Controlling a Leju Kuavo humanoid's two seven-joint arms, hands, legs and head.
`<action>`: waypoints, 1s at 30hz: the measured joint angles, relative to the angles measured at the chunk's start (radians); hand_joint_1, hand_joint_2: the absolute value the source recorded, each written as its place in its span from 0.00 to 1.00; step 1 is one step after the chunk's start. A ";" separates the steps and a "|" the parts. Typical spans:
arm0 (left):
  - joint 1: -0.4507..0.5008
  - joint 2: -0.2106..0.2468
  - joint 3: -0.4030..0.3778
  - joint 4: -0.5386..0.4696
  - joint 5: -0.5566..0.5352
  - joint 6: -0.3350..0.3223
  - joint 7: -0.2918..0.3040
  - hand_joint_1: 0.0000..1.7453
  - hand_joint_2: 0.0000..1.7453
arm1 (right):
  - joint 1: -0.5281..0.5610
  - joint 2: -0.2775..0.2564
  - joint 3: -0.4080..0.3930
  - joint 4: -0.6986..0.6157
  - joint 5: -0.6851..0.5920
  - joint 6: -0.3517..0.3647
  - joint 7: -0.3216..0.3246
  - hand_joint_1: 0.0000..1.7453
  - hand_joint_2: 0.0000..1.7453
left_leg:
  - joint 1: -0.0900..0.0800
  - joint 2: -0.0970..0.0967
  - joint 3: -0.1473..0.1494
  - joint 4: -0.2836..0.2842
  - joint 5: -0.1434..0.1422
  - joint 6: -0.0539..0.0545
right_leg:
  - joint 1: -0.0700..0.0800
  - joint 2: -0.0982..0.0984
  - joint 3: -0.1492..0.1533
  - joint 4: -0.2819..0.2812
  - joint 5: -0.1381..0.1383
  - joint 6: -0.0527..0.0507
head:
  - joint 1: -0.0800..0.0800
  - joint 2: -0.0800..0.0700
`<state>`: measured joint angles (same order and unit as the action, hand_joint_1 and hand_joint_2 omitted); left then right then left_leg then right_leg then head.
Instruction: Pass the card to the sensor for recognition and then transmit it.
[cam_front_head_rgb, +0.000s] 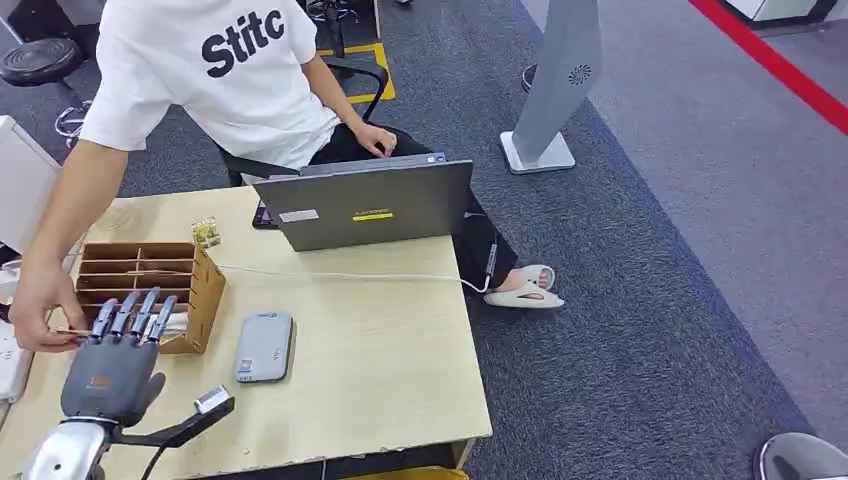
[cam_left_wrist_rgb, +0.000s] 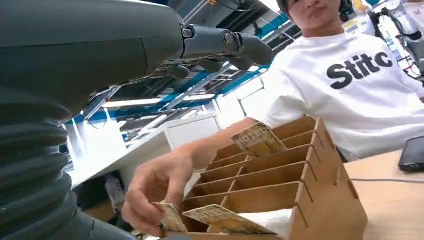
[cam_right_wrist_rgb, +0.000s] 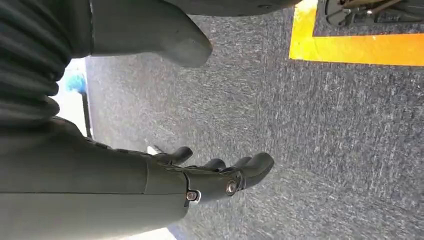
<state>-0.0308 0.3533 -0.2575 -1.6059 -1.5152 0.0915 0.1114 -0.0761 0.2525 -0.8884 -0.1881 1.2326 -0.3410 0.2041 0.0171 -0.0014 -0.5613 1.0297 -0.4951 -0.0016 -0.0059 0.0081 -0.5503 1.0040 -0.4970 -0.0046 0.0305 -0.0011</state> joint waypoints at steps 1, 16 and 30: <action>-0.020 -0.008 0.005 0.018 0.000 -0.002 -0.007 0.00 1.00 | 0.000 0.000 0.003 0.000 0.003 0.000 -0.001 0.00 1.00 | 0.000 0.000 0.000 0.000 0.000 0.000 | 0.000 0.000 0.000 0.000 0.000 0.000 | 0.000 0.000; -0.166 -0.067 0.019 0.169 0.018 -0.019 -0.012 0.00 1.00 | -0.001 -0.003 0.007 0.000 0.016 -0.002 -0.007 0.00 1.00 | 0.000 0.000 0.000 0.000 0.001 0.000 | 0.000 0.000 0.000 0.000 0.001 0.000 | 0.000 0.000; -0.164 -0.091 0.020 0.168 0.022 0.022 -0.040 0.00 1.00 | 0.000 -0.004 0.008 0.000 0.025 -0.004 -0.010 0.00 1.00 | 0.000 0.000 0.000 0.000 0.001 0.000 | 0.000 0.000 0.000 0.000 0.001 0.000 | 0.000 0.000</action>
<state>-0.1947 0.2621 -0.2377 -1.4378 -1.4931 0.1137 0.0717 -0.0764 0.2483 -0.8804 -0.1881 1.2577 -0.3449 0.1942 0.0170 -0.0013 -0.5616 1.0300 -0.4943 -0.0016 -0.0059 0.0081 -0.5502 1.0040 -0.4962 -0.0046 0.0301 -0.0011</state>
